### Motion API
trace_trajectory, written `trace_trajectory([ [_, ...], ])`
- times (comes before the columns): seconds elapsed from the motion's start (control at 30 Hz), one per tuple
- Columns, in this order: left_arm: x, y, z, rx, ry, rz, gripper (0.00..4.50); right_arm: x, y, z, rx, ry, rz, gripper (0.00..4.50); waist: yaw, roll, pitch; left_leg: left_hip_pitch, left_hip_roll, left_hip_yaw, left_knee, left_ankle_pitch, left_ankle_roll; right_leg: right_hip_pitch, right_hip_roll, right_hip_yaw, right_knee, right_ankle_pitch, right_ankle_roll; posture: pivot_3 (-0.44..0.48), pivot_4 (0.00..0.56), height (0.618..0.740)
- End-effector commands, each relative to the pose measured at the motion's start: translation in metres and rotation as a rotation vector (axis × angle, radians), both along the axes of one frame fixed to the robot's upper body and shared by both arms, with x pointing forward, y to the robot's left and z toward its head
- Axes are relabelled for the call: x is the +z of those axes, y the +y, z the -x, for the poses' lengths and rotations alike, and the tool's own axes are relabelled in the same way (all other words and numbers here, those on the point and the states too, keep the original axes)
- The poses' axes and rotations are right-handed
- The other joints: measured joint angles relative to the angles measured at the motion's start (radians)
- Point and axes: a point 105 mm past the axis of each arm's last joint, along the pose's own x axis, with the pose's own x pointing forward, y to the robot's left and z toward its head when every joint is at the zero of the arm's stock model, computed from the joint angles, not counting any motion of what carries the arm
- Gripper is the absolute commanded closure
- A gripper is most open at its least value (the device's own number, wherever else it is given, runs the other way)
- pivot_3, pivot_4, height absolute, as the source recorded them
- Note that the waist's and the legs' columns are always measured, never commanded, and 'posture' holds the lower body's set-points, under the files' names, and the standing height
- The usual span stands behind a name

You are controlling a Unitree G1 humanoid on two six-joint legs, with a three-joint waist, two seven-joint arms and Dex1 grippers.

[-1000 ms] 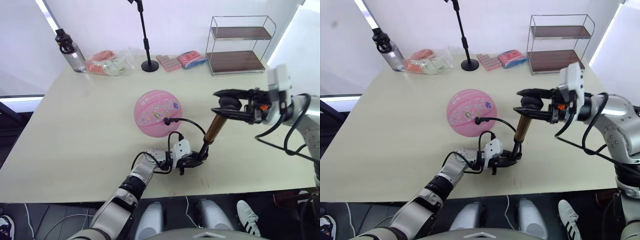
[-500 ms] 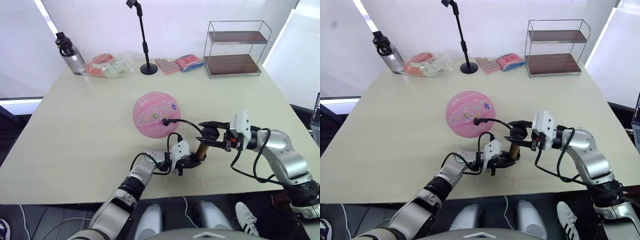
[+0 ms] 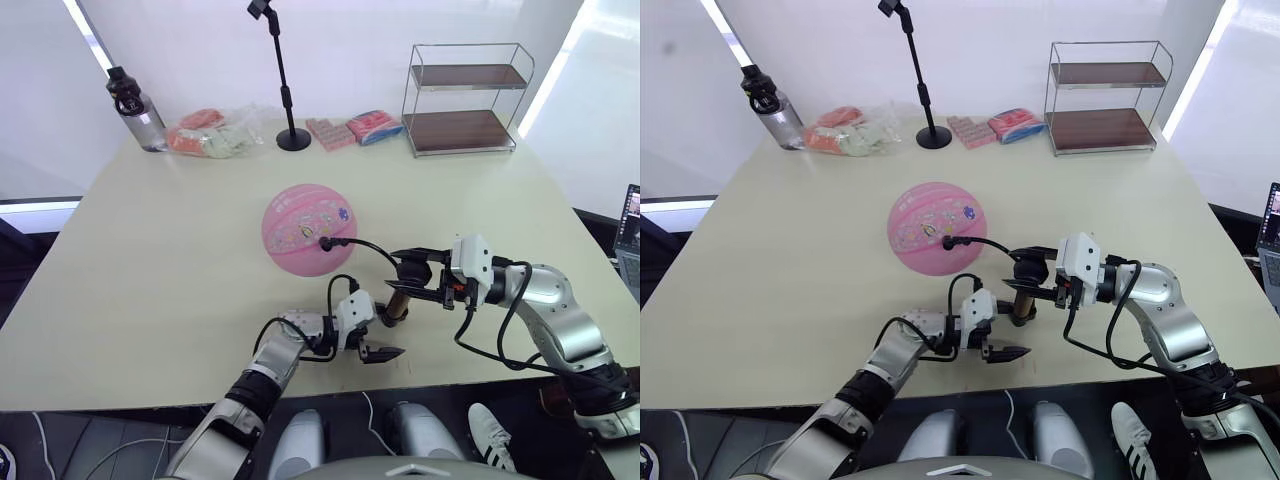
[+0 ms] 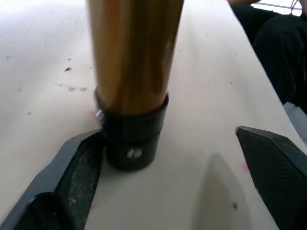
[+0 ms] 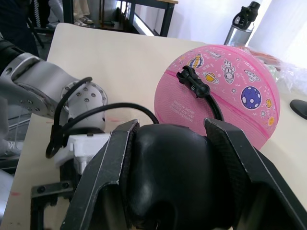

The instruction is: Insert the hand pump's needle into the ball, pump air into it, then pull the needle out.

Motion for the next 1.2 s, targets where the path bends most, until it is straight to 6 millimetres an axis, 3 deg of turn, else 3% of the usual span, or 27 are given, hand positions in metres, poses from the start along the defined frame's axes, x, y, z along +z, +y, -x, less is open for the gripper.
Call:
trace_trajectory([
  [0.03, -0.003, 0.025, -0.003, 0.086, 0.024, -0.025, 0.0, -0.053, -0.014, 0.002, -0.062, 0.17, 0.15, 2.85, 0.0, 0.0, 0.0, 0.0, 0.0, 0.0, 0.0, 0.0, 0.0, 0.0, 0.0, 0.0, 0.0, 0.0, 0.0, 0.0, 0.15, 0.74],
  [0.33, 0.045, 0.045, 0.005, 0.104, -0.09, 0.112, 0.0, -0.039, -0.009, -0.002, -0.054, 0.118, 0.131, 2.85, 0.003, 0.005, 0.017, -0.002, -0.003, 0.001, -0.001, 0.0, 0.0, -0.002, -0.007, -0.001, 0.0, 0.0, 0.0, 0.0, 0.15, 0.74],
  [0.63, 0.09, 0.087, 0.03, 0.071, -0.17, 0.166, 0.0, -0.02, -0.005, -0.005, -0.046, 0.061, 0.113, 2.85, 0.003, 0.005, 0.023, -0.015, -0.004, 0.001, -0.001, 0.0, 0.0, -0.013, -0.01, -0.003, -0.001, 0.001, 0.0, 0.0, 0.15, 0.74],
  [0.9, 0.11, 0.107, 0.044, 0.046, -0.204, 0.183, 0.0, -0.002, -0.001, -0.008, -0.033, 0.027, 0.101, 2.85, 0.003, 0.006, 0.029, -0.018, -0.005, 0.003, -0.001, 0.0, 0.0, -0.017, -0.011, -0.003, -0.001, 0.001, -0.001, 0.0, 0.15, 0.74],
  [1.2, 0.122, 0.119, 0.053, 0.042, -0.219, 0.203, 0.0, 0.037, -0.006, -0.011, 0.008, -0.159, 0.193, 2.85, 0.008, 0.011, 0.046, -0.025, -0.007, 0.003, 0.001, 0.0, 0.0, -0.021, -0.012, -0.009, -0.001, 0.006, -0.002, 0.0, 0.15, 0.74],
])
